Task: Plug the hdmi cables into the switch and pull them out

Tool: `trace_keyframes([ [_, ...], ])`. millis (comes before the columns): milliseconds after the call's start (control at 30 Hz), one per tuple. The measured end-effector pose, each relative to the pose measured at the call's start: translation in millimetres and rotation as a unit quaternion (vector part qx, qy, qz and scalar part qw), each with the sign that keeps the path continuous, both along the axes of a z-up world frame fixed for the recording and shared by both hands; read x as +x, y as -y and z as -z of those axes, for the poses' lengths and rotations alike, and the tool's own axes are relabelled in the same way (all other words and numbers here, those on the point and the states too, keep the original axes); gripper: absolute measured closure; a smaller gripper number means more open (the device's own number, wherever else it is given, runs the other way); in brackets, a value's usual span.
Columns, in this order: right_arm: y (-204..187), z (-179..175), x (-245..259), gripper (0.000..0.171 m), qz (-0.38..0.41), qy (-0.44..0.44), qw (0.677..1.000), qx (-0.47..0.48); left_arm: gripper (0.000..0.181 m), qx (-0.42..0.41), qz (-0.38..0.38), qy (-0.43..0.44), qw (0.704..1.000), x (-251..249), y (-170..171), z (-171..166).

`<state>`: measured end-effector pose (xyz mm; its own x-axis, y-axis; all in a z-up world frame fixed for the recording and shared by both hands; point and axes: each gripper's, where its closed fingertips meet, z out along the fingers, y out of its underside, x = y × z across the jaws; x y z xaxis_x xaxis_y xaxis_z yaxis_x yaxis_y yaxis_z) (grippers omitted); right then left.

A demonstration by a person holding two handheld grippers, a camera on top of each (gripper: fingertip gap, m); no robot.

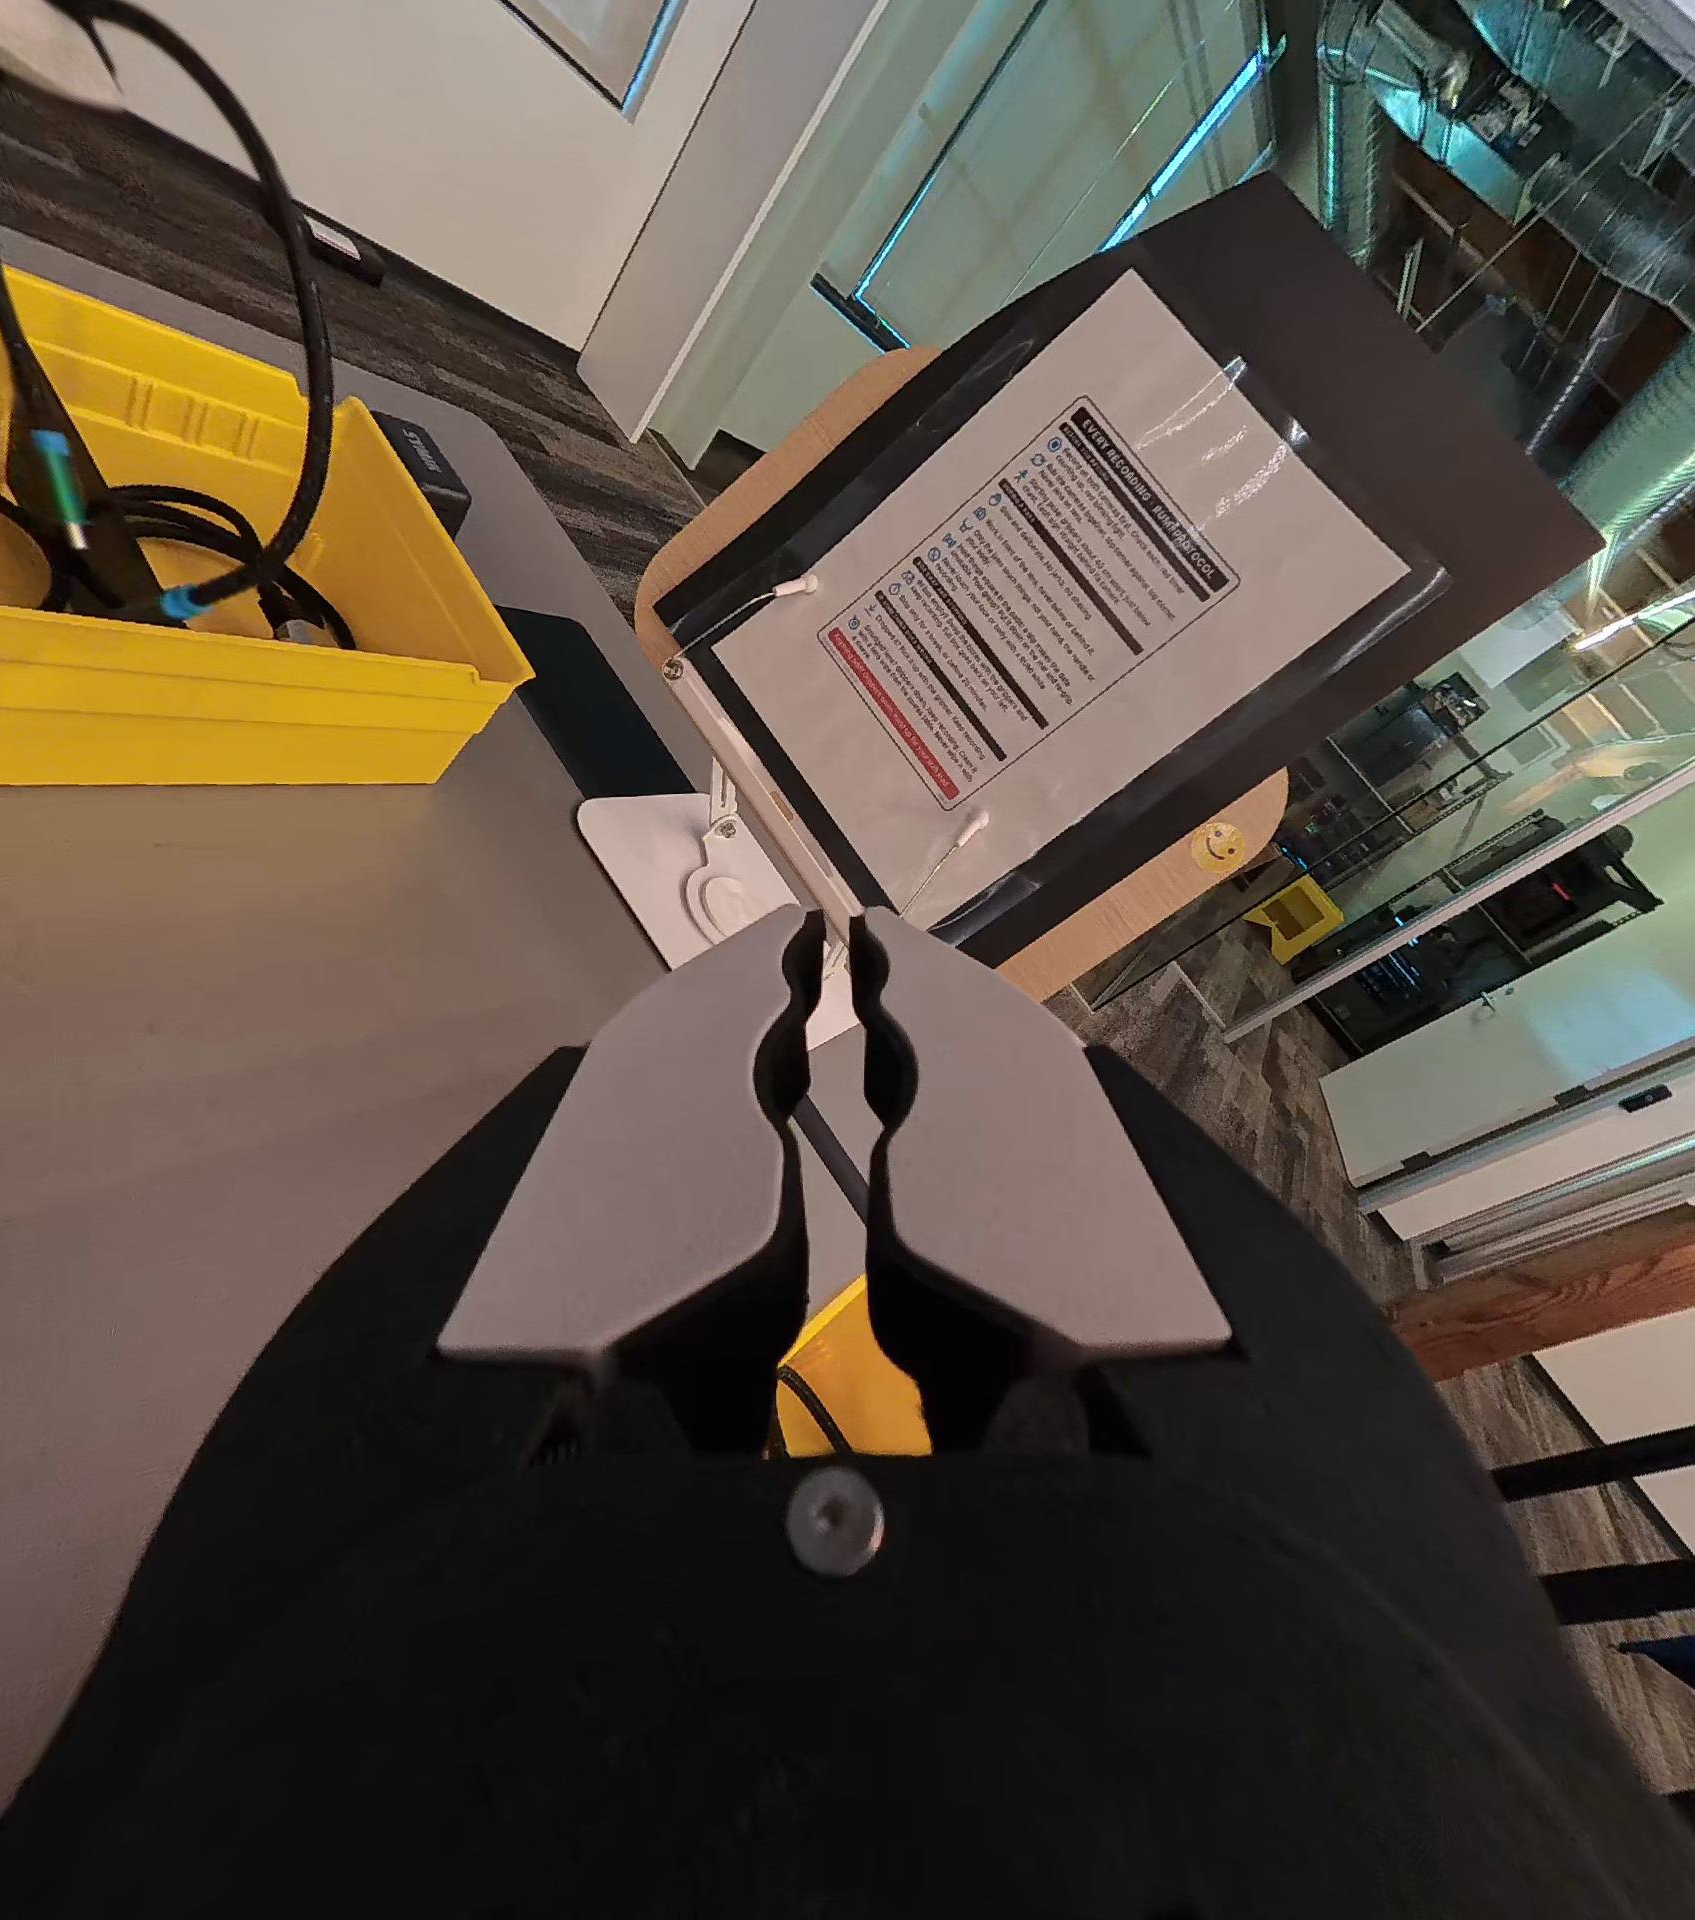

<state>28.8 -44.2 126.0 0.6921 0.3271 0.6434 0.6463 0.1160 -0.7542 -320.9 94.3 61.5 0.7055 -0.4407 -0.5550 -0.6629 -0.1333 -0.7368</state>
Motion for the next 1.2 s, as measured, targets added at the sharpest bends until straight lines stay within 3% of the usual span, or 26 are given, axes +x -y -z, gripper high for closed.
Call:
trace_keyframes([
  [33, 0, 0, 0, 0.166, 0.0, 0.0, 1.0, -0.001, 0.174, 0.008, 0.004, 0.011, 1.0, 2, 4, -7],
  [167, 1, -1, 6, 0.166, 0.014, 0.011, 1.0, 0.004, 0.174, 0.038, 0.042, 0.058, 0.997, 22, 31, -41],
  [300, 5, -9, 17, 0.166, 0.031, 0.012, 0.999, 0.015, 0.174, 0.014, 0.13, 0.081, 0.988, 84, 76, -53],
  [467, 15, -20, 29, 0.166, 0.031, -0.017, 0.999, 0.026, 0.175, -0.099, 0.24, 0.009, 0.966, 170, 114, 0],
  [667, 15, -20, 38, 0.166, 0.04, -0.02, 0.999, 0.022, 0.175, -0.178, 0.272, -0.058, 0.944, 227, 108, 78],
  [833, 3, -7, 32, 0.166, 0.022, -0.028, 0.999, 0.002, 0.175, -0.244, 0.256, -0.035, 0.935, 260, 98, 134],
  [1067, -17, 20, 27, 0.166, 0.034, 0.016, 0.999, -0.033, 0.174, -0.264, 0.185, -0.094, 0.942, 266, 88, 194],
  [1133, -20, 25, 25, 0.166, 0.032, 0.022, 0.998, -0.041, 0.156, -0.247, 0.173, -0.113, 0.947, 266, 84, 200],
  [1200, -23, 30, 24, 0.166, 0.029, 0.026, 0.998, -0.046, 0.15, -0.232, 0.172, -0.109, 0.951, 269, 81, 197],
])
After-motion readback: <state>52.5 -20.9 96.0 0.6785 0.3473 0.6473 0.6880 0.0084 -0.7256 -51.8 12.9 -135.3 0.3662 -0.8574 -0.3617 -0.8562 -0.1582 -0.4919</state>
